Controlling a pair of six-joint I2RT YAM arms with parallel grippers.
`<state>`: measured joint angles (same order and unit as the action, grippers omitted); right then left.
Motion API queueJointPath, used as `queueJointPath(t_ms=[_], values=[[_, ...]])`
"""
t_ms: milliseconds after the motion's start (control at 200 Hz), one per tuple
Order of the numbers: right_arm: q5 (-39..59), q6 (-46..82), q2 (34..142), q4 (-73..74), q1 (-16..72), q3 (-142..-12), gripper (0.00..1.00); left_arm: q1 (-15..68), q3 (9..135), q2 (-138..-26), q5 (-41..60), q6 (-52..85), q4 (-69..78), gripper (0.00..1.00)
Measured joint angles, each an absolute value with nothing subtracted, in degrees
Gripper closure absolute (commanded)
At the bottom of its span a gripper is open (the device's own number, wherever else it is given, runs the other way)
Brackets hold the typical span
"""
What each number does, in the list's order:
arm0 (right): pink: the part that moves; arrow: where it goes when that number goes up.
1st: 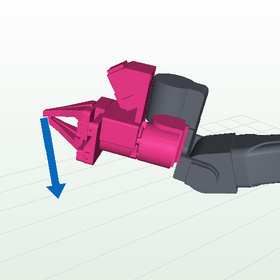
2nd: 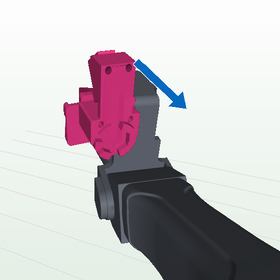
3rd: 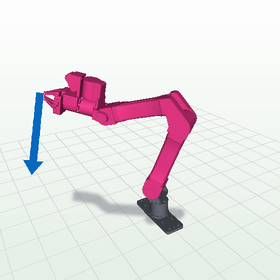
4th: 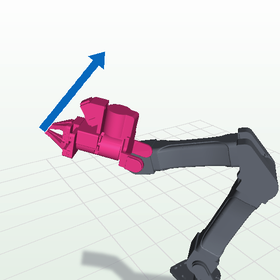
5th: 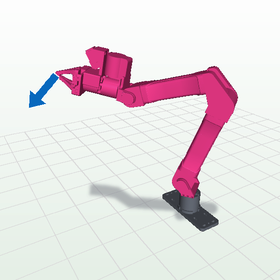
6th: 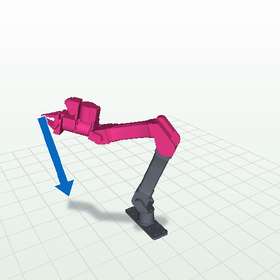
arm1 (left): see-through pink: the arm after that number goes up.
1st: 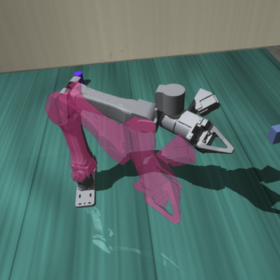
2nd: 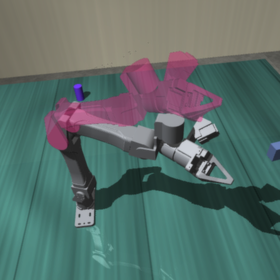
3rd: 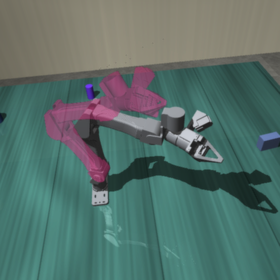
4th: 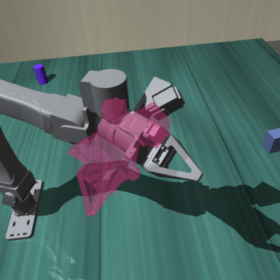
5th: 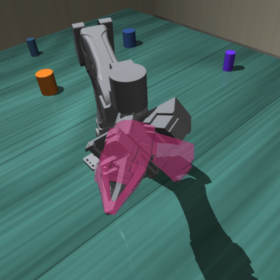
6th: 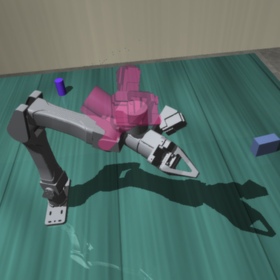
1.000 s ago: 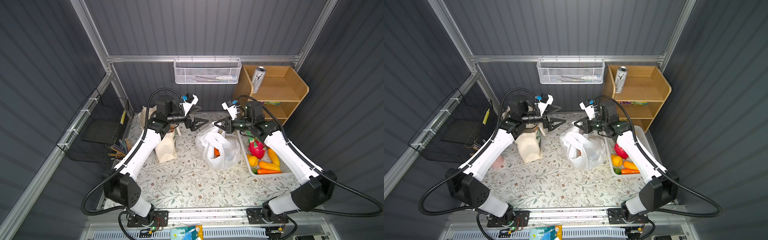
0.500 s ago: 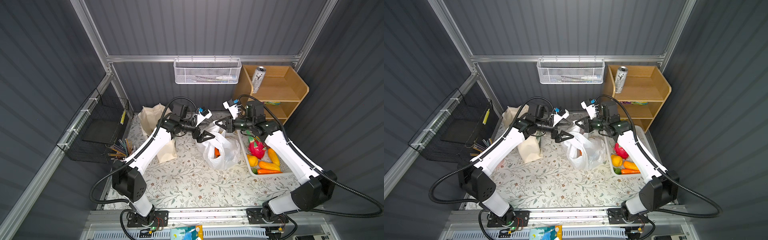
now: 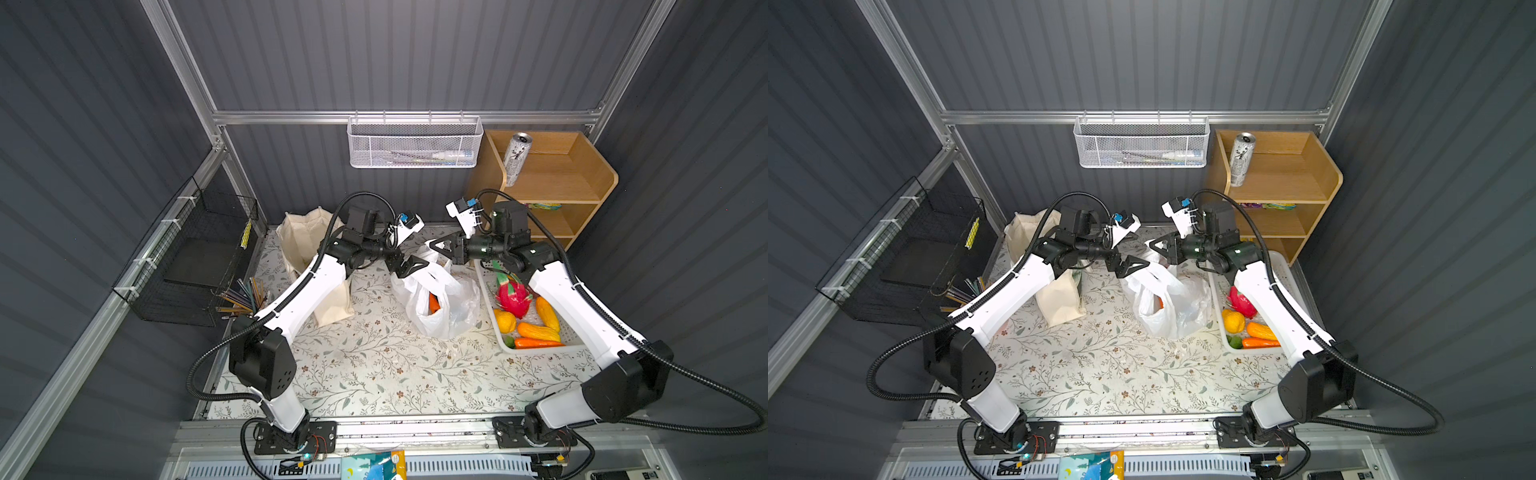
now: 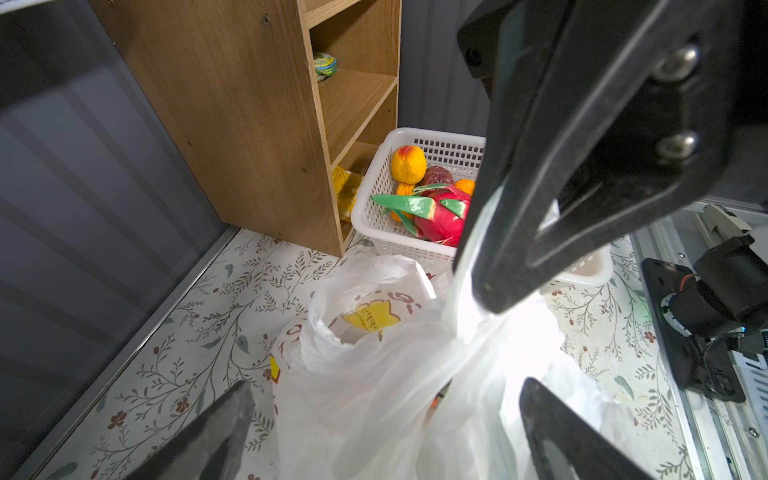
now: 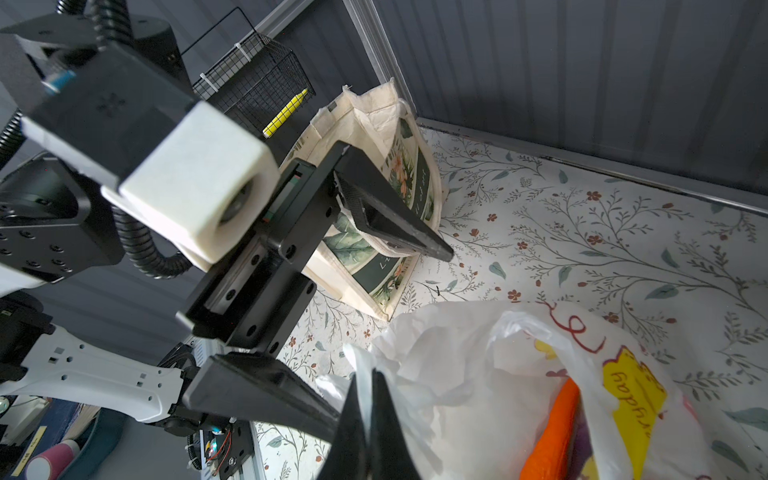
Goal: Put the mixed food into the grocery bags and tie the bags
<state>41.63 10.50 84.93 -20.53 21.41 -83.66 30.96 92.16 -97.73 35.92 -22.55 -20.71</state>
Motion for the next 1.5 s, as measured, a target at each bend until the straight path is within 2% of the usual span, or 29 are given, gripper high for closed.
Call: queueJointPath(t_ms=[430, 735, 941, 1501], values=[[42.02, 10.48, 85.78, -20.16, 21.41, -83.64, 1.00, 31.53, 92.92, -98.87, 37.32, -25.06, -26.48, 0.00], [42.04, 10.48, 85.78, -20.16, 21.41, -83.57, 1.00, 31.53, 105.01, -100.77, 38.72, -30.65, -40.03, 0.00], [42.06, 10.46, 85.76, -20.18, 21.37, -83.55, 1.00, 31.53, 105.84, -103.63, 38.96, -32.29, -44.64, 0.00], [42.46, 10.48, 85.76, -20.10, 21.04, -82.91, 1.00, 31.59, 105.82, -106.13, 38.98, -32.60, -43.94, 0.00]])
